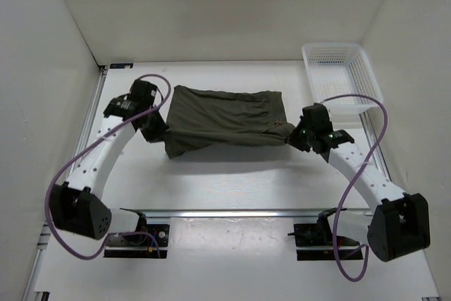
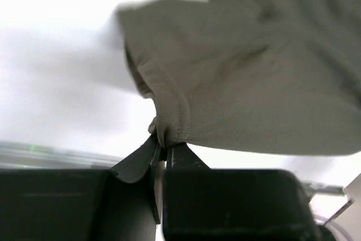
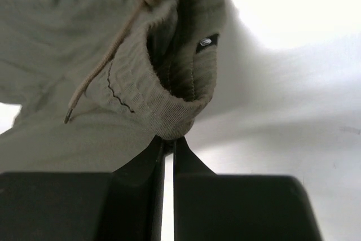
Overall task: Fold and stack the shorts
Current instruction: Fold the shorts
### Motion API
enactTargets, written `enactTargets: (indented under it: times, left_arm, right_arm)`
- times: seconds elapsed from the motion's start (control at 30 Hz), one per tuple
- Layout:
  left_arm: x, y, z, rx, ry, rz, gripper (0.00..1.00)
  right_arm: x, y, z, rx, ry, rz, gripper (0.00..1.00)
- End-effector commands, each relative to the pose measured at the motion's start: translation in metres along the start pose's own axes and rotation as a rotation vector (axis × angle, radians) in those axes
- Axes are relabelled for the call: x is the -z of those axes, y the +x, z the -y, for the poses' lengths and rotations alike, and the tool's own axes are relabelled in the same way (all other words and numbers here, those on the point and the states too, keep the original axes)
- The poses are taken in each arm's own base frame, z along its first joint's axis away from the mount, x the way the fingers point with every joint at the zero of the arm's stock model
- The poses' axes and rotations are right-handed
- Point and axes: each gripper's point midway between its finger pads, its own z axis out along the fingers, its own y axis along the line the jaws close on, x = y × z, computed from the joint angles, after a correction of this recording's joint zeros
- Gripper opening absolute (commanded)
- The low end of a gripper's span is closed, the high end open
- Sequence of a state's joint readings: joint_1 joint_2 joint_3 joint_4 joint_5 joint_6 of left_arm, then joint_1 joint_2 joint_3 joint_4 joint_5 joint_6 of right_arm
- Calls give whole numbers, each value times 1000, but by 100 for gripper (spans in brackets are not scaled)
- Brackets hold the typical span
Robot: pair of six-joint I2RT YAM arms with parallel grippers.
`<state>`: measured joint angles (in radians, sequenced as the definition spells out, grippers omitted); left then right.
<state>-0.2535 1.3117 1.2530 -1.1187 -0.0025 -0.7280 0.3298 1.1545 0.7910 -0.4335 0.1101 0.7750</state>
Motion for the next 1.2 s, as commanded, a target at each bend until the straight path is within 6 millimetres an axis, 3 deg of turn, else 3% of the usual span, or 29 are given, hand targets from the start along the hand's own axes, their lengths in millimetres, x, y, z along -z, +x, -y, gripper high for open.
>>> enactTargets:
  times: [0.0, 0.07, 0.13, 0.17, 0.2, 0.23, 0.4, 0.5, 0.53, 0.57, 0.6, 0.63, 0.67, 0.7, 0.73, 0.77, 0.8, 0.9, 0.93, 0.97, 1.03, 1.07, 1.1, 1.13, 1.17]
  left_arm:
    - [-5, -53, 7, -25, -33, 90, 10]
    - [-24, -72, 8, -18, -68, 65, 10]
    - [-22, -100, 23, -33, -45, 105, 10]
    - [-25, -108, 29, -33, -40, 111, 10]
    - [-40, -117, 30, -36, -59, 92, 10]
    - [-33, -133, 44, -45, -29, 120, 10]
    - [-50, -181, 74, -78, -26, 148, 10]
    - [-63, -203, 81, -75, -4, 164, 10]
    - [-87, -205, 80, -78, -9, 127, 10]
    - [-83, -218, 95, -91, 47, 156, 10]
    - [-92, -223, 95, -95, 54, 145, 10]
    - [-121, -224, 93, -87, 50, 103, 10]
    - [-122, -227, 109, -94, 123, 95, 27]
    - [-131, -230, 110, -96, 150, 82, 49]
    - [-149, -228, 105, -87, 150, 51, 66]
    - [-150, -231, 109, -89, 166, 57, 80]
    - [-154, -231, 103, -79, 156, 49, 100]
    - [-139, -234, 93, -80, 135, 86, 100]
    - [-133, -233, 92, -81, 139, 94, 100]
    - [-112, -239, 89, -75, 140, 134, 97]
    - [-114, -223, 74, -91, 99, 101, 87]
    - [-101, -221, 74, -93, 108, 118, 75]
    - [-109, -207, 66, -103, 95, 78, 70]
    - [-109, -200, 61, -112, 86, 62, 67]
    - [-110, -192, 63, -122, 88, 54, 67]
  right_arm:
    - [-3, -34, -6, 72, 73, 59, 0]
    - [-2, -56, -26, 78, 46, 89, 0]
    - [-13, -64, -35, 90, 56, 79, 0]
    - [-11, -81, -51, 86, 25, 113, 0]
    - [-23, -83, -53, 100, 40, 97, 0]
    - [-27, -92, -54, 93, 50, 109, 0]
    - [-54, -124, -76, 114, 60, 124, 0]
    - [-73, -144, -90, 114, 51, 131, 0]
    - [-79, -150, -88, 116, 63, 128, 0]
    - [-84, -158, -89, 109, 66, 135, 0]
    - [-104, -151, -91, 112, 61, 92, 0]
    - [-104, -171, -106, 122, 23, 116, 0]
    - [-129, -170, -104, 129, 25, 81, 25]
    - [-138, -171, -110, 139, 12, 61, 55]
    - [-131, -189, -130, 152, -31, 80, 76]
    - [-147, -189, -122, 144, 0, 50, 91]
    - [-145, -193, -126, 144, -1, 52, 96]
    - [-128, -201, -128, 143, -7, 96, 100]
    - [-133, -186, -112, 144, 28, 67, 100]
    - [-117, -189, -116, 132, 7, 95, 100]
    - [-99, -184, -109, 122, 9, 109, 92]
    - [-107, -162, -91, 109, 41, 67, 87]
    - [-105, -154, -85, 98, 47, 58, 83]
    - [-96, -150, -81, 98, 48, 57, 80]
    - [-101, -133, -68, 85, 72, 26, 79]
